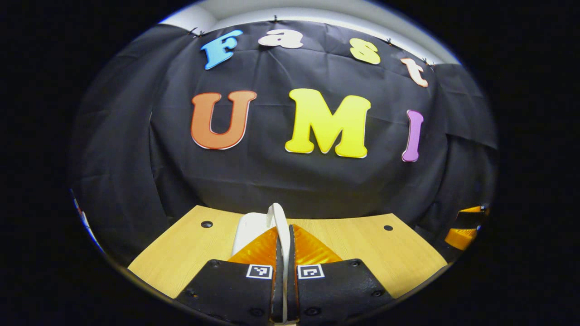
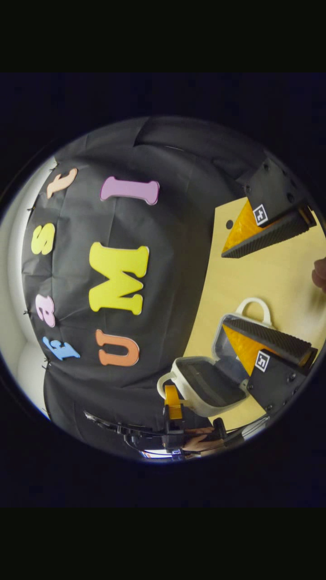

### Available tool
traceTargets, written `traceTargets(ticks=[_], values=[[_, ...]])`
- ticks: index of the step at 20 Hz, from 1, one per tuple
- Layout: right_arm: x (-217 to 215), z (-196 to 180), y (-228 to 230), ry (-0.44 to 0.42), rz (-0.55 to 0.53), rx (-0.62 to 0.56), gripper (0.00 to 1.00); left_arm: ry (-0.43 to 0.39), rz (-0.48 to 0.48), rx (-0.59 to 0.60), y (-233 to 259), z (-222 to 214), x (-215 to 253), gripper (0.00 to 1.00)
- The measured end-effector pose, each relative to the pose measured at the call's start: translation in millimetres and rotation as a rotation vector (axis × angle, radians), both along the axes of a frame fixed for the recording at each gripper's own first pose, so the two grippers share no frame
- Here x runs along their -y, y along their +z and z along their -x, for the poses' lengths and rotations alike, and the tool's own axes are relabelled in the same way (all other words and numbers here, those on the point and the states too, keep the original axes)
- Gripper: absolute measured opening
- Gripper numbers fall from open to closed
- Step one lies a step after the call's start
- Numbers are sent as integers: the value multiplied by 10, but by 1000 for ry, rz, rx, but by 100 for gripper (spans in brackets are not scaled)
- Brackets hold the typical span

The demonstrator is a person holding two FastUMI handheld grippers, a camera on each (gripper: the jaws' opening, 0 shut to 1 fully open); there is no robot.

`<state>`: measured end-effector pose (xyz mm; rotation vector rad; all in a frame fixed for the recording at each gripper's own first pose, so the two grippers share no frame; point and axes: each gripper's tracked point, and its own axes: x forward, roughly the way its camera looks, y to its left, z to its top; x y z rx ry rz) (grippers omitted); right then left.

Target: First open the suitcase, pack the skin care products into it, and then close the suitcase.

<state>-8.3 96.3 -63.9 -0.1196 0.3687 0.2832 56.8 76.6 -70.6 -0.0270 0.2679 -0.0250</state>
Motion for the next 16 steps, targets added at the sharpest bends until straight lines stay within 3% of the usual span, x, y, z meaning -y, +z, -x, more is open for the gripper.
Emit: traceTargets(ticks=[2,6,11,15,16], values=[[268,31,-22,-37,10,-2,81,16,-34,-10,-91,-78,246,6],[893,2,-81,-122,39,-18,81,-4,7,-48,-392,-204,862,6],[1554,18,-123,-209,92,-38,81,-24,-26,-83,-883,-328,1431,6],[1883,-3,-220,-243,130,-67,79,-38,-30,-168,-1391,-355,1753,6],[1933,-11,-249,-246,134,-76,83,-40,-39,-183,-1489,-359,1806,6]])
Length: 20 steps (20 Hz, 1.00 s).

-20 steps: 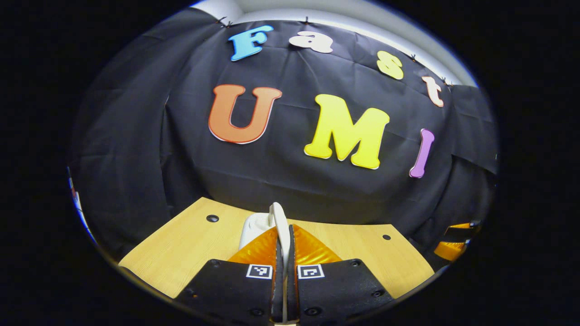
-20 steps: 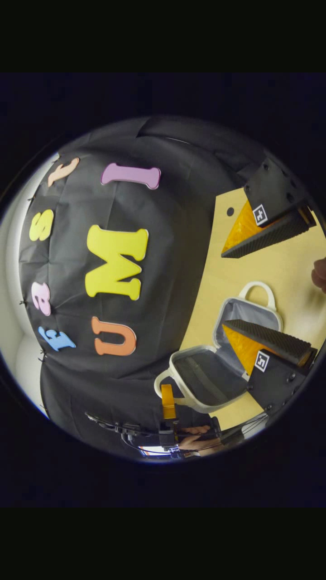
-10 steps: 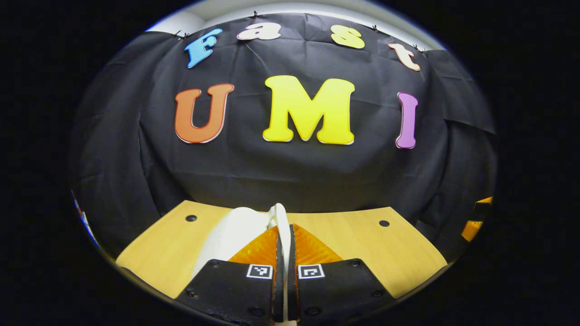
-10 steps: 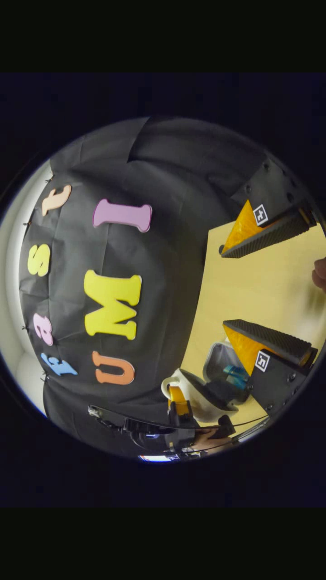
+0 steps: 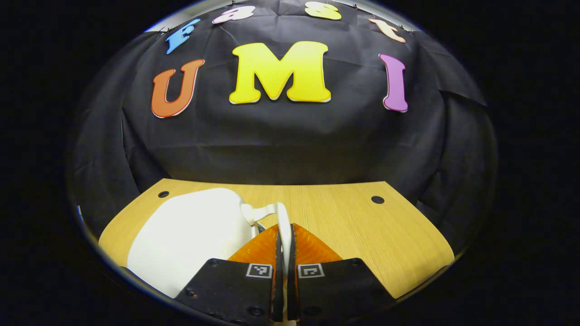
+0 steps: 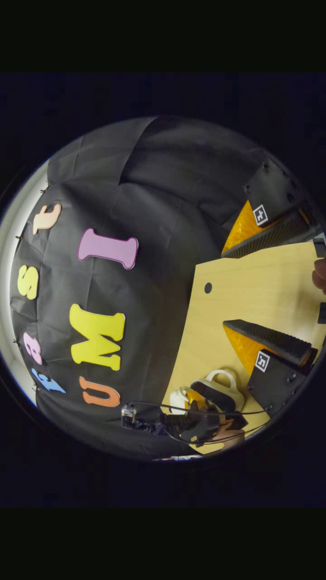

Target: First open the suitcase, pack the skin care products into it, and then close the suitcase.

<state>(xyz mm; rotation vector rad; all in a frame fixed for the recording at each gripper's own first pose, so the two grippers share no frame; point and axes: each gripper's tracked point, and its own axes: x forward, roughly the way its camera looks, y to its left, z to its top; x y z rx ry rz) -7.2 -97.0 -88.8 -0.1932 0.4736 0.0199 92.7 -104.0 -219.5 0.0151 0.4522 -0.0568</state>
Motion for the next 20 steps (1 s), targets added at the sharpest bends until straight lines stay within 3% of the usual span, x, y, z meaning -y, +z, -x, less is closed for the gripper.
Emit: traceTargets(ticks=[9,11,14,20], values=[[80,-156,-138,37,3,-40,81,20,-37,-97,-484,28,209,10],[96,-187,-161,34,-13,-45,80,-48,22,-111,-507,49,433,19],[61,-195,-193,39,-23,-46,81,-35,15,-130,-483,120,423,51],[-174,-275,-85,57,-79,-9,81,-18,43,-47,124,215,301,82]])
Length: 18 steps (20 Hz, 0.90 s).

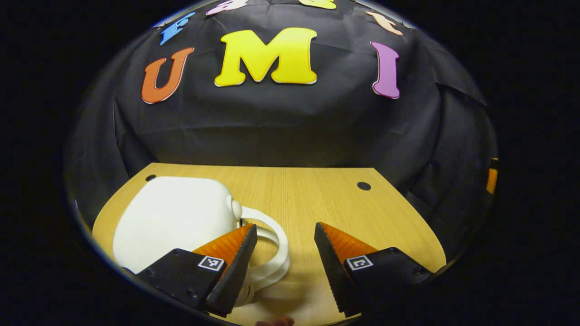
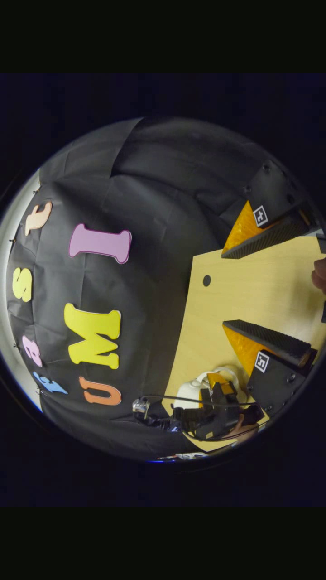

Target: First open the suitcase, pack the skin care products into it, and then close the suitcase.

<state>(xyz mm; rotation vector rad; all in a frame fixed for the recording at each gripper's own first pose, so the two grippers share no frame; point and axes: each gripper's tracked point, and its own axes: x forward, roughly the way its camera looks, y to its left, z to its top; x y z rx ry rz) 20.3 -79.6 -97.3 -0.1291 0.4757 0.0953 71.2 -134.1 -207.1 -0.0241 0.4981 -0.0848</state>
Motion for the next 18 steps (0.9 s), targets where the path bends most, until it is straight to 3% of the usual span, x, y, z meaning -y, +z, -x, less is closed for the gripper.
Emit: traceTargets(ticks=[6,10,14,18], values=[[-749,-247,439,73,-65,134,81,47,-10,263,1406,3,-527,95],[-1207,-431,922,66,-104,281,81,52,19,423,2159,127,-797,96],[-1582,-453,1316,47,-103,426,80,68,99,470,2424,220,-1075,96],[-1970,-346,1376,75,-106,450,80,86,32,535,2549,319,-1371,97]])
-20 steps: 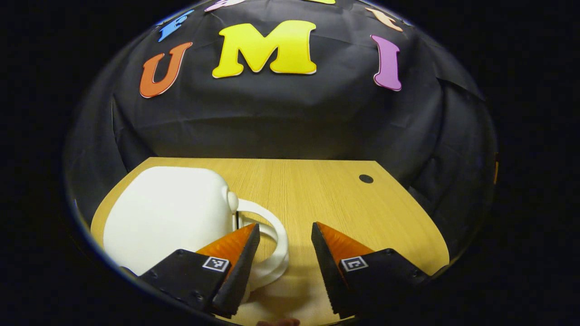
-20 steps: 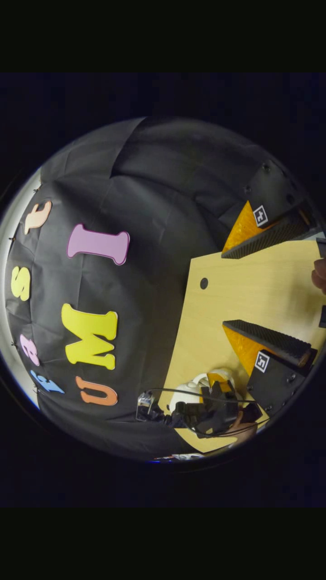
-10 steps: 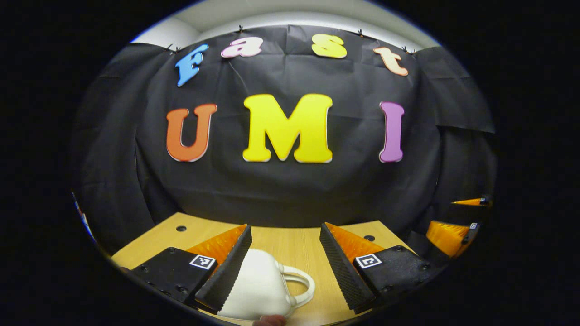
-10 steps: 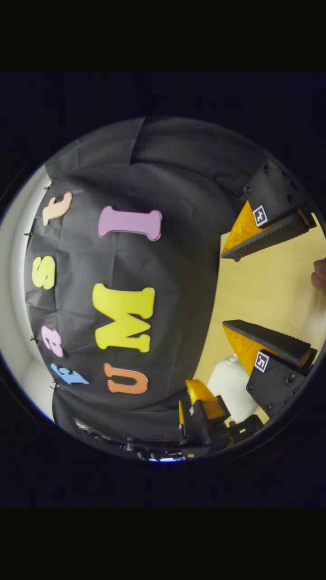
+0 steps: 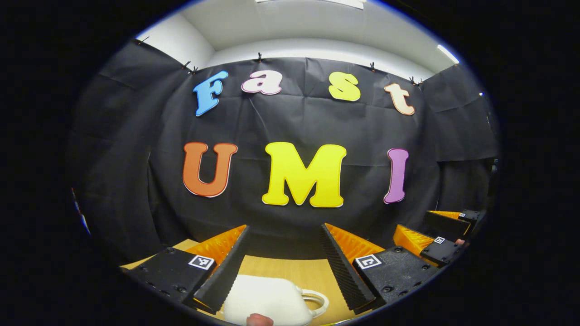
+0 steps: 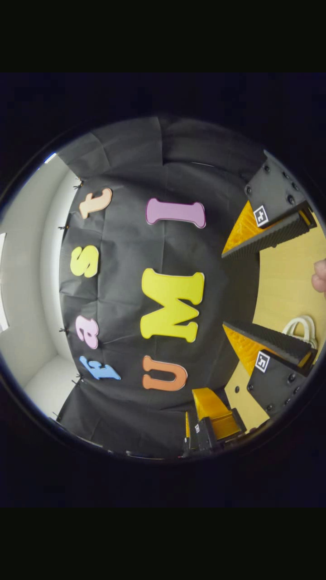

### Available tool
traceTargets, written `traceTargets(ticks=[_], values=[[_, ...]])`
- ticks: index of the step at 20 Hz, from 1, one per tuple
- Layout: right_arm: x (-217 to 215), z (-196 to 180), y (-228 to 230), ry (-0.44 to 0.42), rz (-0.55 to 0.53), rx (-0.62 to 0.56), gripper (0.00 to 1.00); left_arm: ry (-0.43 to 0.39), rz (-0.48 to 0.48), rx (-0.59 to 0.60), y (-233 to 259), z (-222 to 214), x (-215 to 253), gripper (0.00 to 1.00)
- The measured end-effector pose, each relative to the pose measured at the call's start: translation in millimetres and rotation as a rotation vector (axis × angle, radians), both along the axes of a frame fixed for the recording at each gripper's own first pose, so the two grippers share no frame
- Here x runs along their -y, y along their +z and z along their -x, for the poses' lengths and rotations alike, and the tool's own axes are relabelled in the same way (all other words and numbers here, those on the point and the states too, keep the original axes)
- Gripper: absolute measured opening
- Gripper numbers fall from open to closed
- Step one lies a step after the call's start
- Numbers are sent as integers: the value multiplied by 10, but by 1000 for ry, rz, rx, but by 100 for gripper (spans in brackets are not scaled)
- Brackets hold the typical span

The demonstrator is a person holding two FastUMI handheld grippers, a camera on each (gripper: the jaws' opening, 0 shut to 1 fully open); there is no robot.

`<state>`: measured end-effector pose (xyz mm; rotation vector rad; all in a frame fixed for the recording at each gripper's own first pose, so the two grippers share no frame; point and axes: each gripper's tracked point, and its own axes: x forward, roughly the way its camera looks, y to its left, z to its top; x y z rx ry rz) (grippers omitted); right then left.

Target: First open the suitcase, pack the skin care products into it, and then close the suitcase.

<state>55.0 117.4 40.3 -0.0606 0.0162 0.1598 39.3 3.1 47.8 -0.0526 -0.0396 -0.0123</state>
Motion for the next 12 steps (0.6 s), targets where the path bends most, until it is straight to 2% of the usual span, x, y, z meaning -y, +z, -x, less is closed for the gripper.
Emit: traceTargets(ticks=[3,6,7,8,12], values=[[-216,82,29,20,15,15,81,-8,22,10,13,63,-77,97],[-377,143,16,41,17,19,81,-2,6,-2,-29,131,-179,97],[-422,156,7,44,17,17,81,-8,8,-4,-44,144,-180,100],[-464,166,6,48,18,16,81,-15,11,-10,-61,141,-184,97],[-598,218,-26,63,20,9,81,-15,-4,-20,-96,190,-234,97]])
